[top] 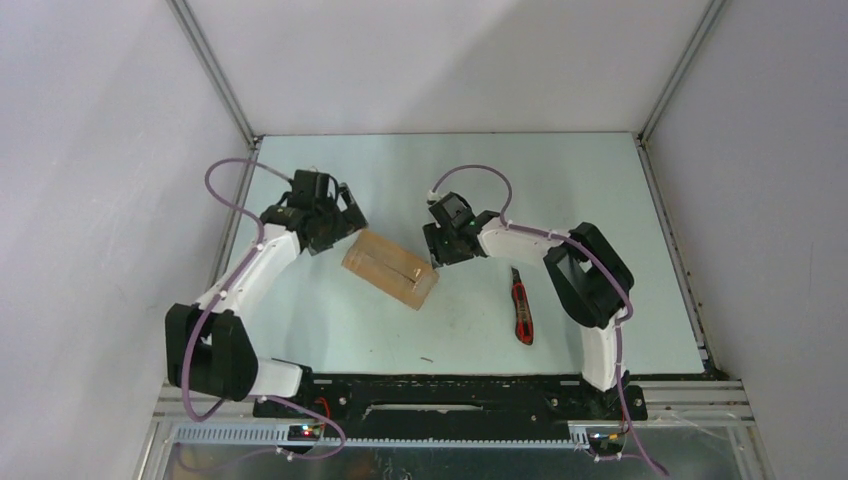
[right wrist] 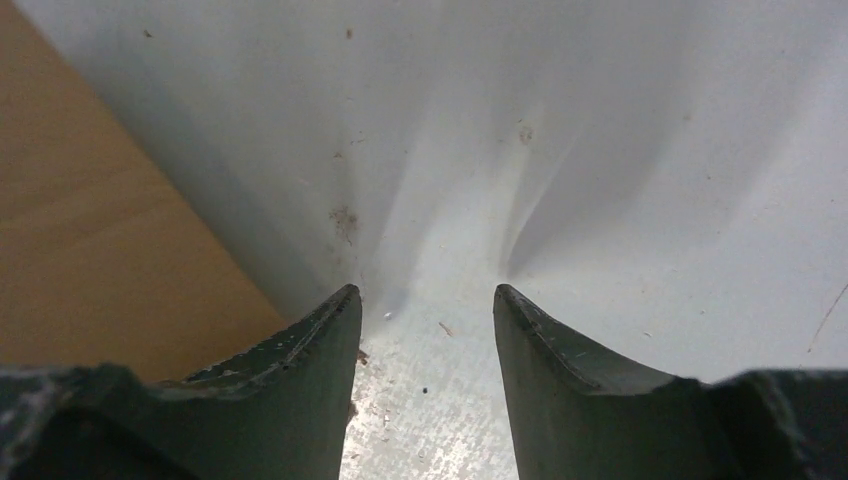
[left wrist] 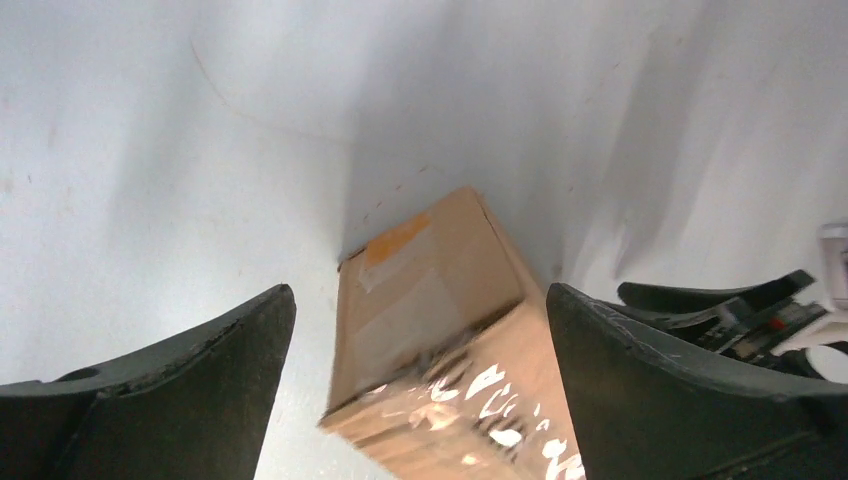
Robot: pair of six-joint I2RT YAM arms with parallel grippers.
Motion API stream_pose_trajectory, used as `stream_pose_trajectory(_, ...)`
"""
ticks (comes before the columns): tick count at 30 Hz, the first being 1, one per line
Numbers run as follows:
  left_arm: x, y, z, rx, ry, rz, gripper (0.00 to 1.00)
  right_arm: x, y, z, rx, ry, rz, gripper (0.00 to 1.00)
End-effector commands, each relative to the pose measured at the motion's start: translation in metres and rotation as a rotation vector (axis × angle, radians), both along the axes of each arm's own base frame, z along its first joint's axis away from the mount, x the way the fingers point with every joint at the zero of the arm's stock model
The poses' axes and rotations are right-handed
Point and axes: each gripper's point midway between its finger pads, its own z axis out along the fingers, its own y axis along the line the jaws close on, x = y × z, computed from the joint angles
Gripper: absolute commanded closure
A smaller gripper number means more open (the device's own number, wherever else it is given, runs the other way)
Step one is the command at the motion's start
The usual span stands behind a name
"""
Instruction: Unpack the express box
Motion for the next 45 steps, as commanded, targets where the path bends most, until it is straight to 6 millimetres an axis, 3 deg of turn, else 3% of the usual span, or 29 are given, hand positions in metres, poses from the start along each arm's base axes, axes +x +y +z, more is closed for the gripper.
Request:
stream_pose_trajectory(1, 0.027, -0.001, 0.043, 0.031, -0.104, -0.063, 0.0, 0.015, -0.003, 0.022, 0.058, -0.007, -0.074, 0.43)
stream_pose_trajectory(6, 0.028, -0.005, 0.048, 0.013, -0.116, -0.069, 0.0, 0.02, -0.017, 0.037, 0.077, 0.001, -0.117, 0.35)
stream_pose_trajectory(12, 0.007, -0.015, 0.064, -0.03, -0.157, -0.127, 0.0, 0.016, -0.061, 0.072, 0.03, -0.079, -0.244, 0.17)
stream_pose_trajectory(15, -0.006, -0.027, 0.073, -0.046, -0.186, -0.18, 0.0, -0.005, -0.089, 0.084, 0.028, -0.103, -0.312, 0.1)
stream_pose_trajectory(19, -0.022, -0.044, 0.087, -0.047, -0.221, -0.256, 0.0, -0.046, -0.143, 0.068, -0.075, -0.076, -0.444, 0.09)
stream_pose_trajectory(23, -0.032, -0.056, 0.102, -0.075, -0.262, -0.313, 0.0, -0.092, -0.176, 0.042, -0.092, -0.021, -0.534, 0.12)
stream_pose_trajectory(26, -0.037, -0.062, 0.114, -0.089, -0.284, -0.356, 0.0, -0.116, -0.19, 0.024, -0.09, 0.022, -0.602, 0.17)
stream_pose_trajectory(31, -0.041, -0.069, 0.129, -0.118, -0.31, -0.399, 0.0, -0.134, -0.19, 0.005, -0.074, 0.059, -0.629, 0.26)
stream_pose_trajectory(36, -0.04, -0.077, 0.138, -0.159, -0.325, -0.412, 0.0, -0.143, -0.177, -0.014, -0.122, 0.078, -0.589, 0.44)
stream_pose_trajectory(39, -0.038, -0.082, 0.145, -0.183, -0.339, -0.414, 0.0, -0.147, -0.173, -0.025, -0.163, 0.099, -0.569, 0.62)
stream_pose_trajectory(42, -0.037, -0.096, 0.153, -0.25, -0.344, -0.448, 0.0, -0.13, -0.167, -0.006, -0.17, 0.039, -0.529, 0.97)
stream_pose_trajectory(45, -0.038, -0.115, 0.16, -0.317, -0.333, -0.509, 0.02, -0.103, -0.153, 0.037, -0.134, -0.084, -0.417, 1.0)
